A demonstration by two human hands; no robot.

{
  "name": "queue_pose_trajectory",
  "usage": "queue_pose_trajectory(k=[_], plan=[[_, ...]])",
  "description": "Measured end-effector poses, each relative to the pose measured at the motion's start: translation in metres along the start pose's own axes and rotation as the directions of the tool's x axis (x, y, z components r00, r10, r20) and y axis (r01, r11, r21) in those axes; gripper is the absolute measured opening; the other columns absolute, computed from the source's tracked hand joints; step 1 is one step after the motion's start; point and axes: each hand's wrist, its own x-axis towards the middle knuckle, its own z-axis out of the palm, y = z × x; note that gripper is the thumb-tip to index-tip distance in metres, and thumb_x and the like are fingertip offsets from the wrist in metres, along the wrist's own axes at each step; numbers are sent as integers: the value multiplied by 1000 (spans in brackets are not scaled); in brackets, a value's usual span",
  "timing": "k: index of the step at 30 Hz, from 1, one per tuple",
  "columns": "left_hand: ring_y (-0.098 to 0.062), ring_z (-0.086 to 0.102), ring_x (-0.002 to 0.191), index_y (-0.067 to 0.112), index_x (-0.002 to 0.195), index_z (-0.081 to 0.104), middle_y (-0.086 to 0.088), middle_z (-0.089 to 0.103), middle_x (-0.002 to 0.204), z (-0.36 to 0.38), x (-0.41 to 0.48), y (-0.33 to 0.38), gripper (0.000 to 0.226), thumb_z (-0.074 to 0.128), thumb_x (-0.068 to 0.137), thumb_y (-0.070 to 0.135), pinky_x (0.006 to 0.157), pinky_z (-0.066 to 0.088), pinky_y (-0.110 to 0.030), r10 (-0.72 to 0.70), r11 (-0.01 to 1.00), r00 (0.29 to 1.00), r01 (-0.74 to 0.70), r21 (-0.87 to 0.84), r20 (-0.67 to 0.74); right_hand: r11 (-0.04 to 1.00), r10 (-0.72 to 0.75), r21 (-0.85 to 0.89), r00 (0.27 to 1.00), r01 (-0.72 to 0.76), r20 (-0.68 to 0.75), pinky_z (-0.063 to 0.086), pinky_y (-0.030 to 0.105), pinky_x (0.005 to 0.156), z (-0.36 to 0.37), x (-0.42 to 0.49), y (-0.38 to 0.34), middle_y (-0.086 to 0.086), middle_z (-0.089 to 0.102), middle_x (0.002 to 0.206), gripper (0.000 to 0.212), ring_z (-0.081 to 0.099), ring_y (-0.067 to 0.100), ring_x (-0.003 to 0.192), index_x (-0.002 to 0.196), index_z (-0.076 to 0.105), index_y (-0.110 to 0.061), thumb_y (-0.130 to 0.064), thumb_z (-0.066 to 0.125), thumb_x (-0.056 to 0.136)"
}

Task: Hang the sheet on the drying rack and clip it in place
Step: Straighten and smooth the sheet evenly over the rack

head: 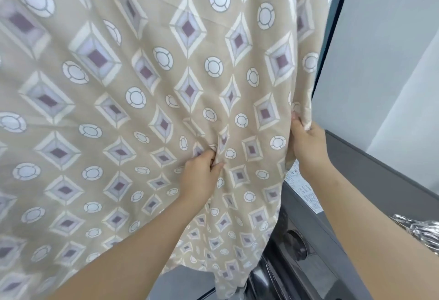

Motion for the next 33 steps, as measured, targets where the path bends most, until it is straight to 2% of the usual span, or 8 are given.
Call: queue_pose_trajectory(k=[7,13,16,18,20,27,30,33], plan=[[-20,41,60,20,56,25,5,37,52,1,5,-9,50,67,84,23,55,29,-28,-5,997,997,-2,75,82,994,49,-103,993,-38,108,48,31,85,3,7,9,-3,67,86,23,63,15,86,80,63,-24,-32,48,97],[-23,45,69,21,56,25,7,36,56,8,-7,-23,50,66,85,25,58,33,-29,-34,991,986,12,133,164,990,54,-135,997,-46,61,44,28,73,6,4,26,-2,58,76,28,55,15,76,77,58,-17,-32,46,98],[-28,53,77,21,56,26,6,39,57,11,-10,-24,50,66,84,23,61,35,-30,-23,994,981,2,110,191,992,82,-98,996,-79,23,44,34,77,6,9,28,6,56,78,28,54,20,79,75,54,-15,-32,47,96],[-30,56,80,20,55,26,-2,50,62,11,-10,-23,49,66,84,22,63,37,-32,-14,995,979,-8,104,205,991,99,-89,995,-97,17,46,35,80,5,11,29,7,57,82,27,55,20,81,79,55,-14,-32,47,96],[-31,57,80,20,55,26,-11,57,70,9,-9,-26,50,66,84,22,63,37,-32,-13,993,980,-11,120,200,991,103,-92,995,-102,11,46,31,78,6,11,29,1,57,79,27,55,16,79,75,55,-17,-31,47,97],[-32,59,88,20,57,25,-16,65,85,6,-13,-42,48,62,87,23,63,34,-30,-66,981,968,18,195,241,994,100,-34,994,-99,34,43,19,63,16,1,22,-8,56,71,24,54,5,67,72,57,-21,-25,52,95],[-31,60,89,21,58,25,-15,65,88,12,-18,-41,47,60,88,24,65,38,-30,-77,976,955,14,217,287,999,43,-16,998,-43,47,43,23,68,17,-5,19,-4,54,73,13,53,10,70,74,53,-16,-18,60,85],[-30,61,89,20,58,26,-13,66,87,17,-18,-42,46,60,88,25,65,38,-30,-94,974,945,23,225,313,997,-74,26,997,74,7,40,15,60,16,-7,6,-11,47,66,21,47,3,60,70,47,-21,-17,62,85]])
